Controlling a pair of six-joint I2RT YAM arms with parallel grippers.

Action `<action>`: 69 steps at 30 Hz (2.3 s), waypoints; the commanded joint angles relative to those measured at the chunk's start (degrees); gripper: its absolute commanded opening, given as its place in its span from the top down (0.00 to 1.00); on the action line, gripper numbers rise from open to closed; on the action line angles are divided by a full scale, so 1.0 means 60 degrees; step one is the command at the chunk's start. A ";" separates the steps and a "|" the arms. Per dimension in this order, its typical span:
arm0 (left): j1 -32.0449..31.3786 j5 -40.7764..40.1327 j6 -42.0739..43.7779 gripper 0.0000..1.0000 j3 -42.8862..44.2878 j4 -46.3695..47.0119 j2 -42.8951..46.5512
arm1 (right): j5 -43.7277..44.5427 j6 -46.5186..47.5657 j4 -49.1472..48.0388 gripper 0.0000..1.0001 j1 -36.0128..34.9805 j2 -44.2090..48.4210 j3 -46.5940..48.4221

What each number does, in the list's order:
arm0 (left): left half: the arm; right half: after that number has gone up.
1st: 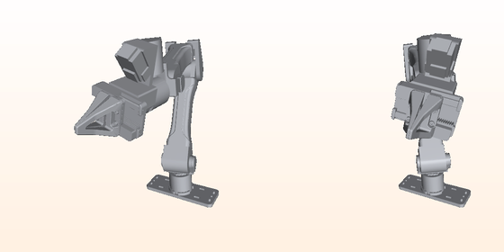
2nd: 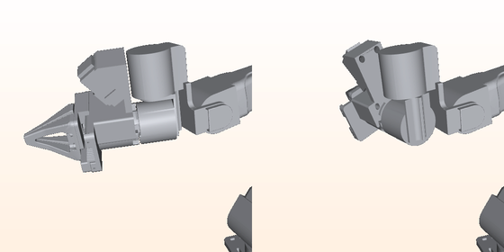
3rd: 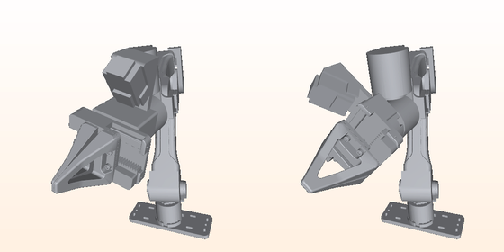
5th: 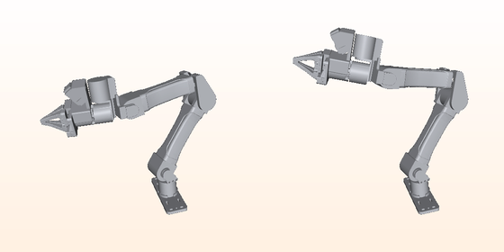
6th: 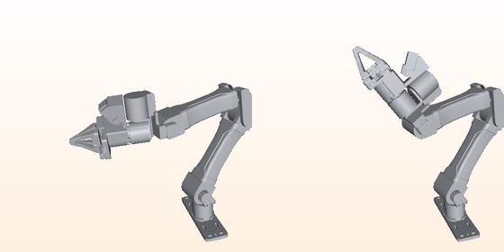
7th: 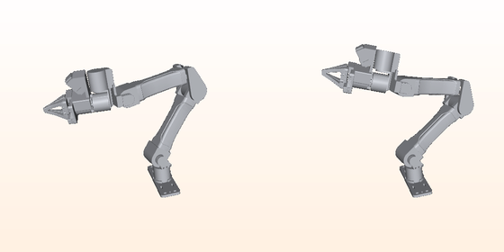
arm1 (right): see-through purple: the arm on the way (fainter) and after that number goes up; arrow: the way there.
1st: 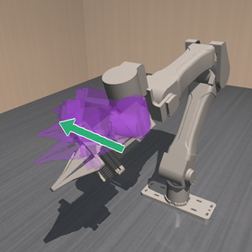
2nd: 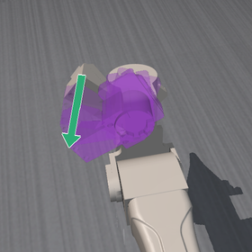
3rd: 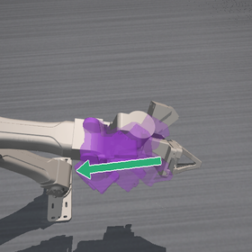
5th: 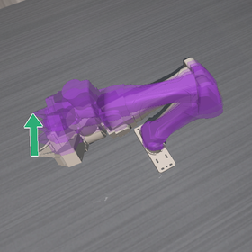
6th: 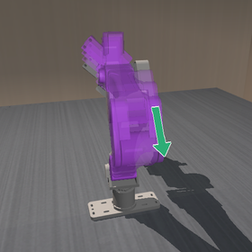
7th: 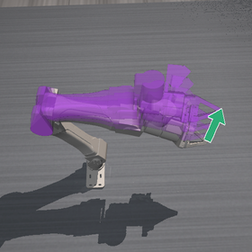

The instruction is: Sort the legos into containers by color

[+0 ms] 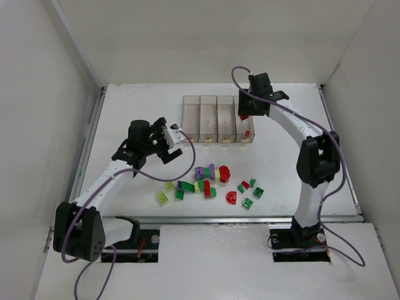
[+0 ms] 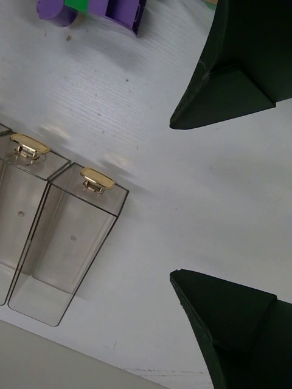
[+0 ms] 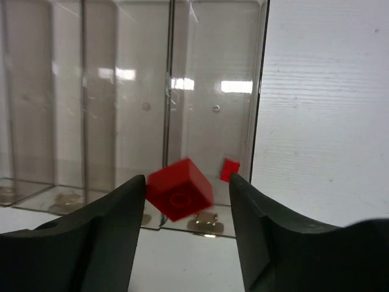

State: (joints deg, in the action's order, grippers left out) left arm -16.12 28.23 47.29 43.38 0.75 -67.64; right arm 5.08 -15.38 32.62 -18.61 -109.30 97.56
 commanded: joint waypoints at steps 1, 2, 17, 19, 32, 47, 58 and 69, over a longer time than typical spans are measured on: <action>-0.0097 0.0217 0.0395 0.01 0.0022 -0.0170 0.0198 | 0.0119 -0.0133 0.0247 0.34 -0.0004 -0.0226 0.0659; -0.0097 0.0217 0.0395 0.01 0.0022 -0.0170 0.0198 | 0.0294 -0.0220 0.0247 0.30 -0.0004 -0.0226 0.0790; -0.0097 0.0217 0.0073 0.01 -0.0051 0.0107 0.0111 | -0.0318 -0.0640 0.1840 0.14 -0.0955 0.3504 -0.2955; -0.0097 0.0217 -0.0233 0.01 -0.0299 0.0429 0.0111 | -0.0612 -0.1024 0.2106 0.18 -0.1217 0.3975 -0.3731; -0.0302 0.0233 -0.0600 0.01 -0.0418 0.0841 0.0477 | -0.0173 -0.2623 0.2766 0.77 -0.3166 0.4579 -0.6226; -0.1649 -0.1878 -0.1772 0.01 -0.1751 0.0754 0.2468 | 0.0808 -0.2360 0.2810 0.70 -0.3534 0.2909 -0.6065; -0.1562 -0.1746 -0.1773 0.01 -0.1648 0.0856 0.2762 | 0.0471 -0.2008 0.2356 0.64 -0.3534 0.2455 -0.6151; -0.1268 -0.1658 -0.1890 0.01 -0.1560 0.0768 0.2762 | 0.0134 -0.1452 0.1975 0.67 -0.3724 0.1898 -0.5845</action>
State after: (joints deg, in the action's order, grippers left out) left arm -24.12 17.74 37.15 33.04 3.62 -52.49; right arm 6.13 -25.23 45.93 -40.58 -98.06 60.18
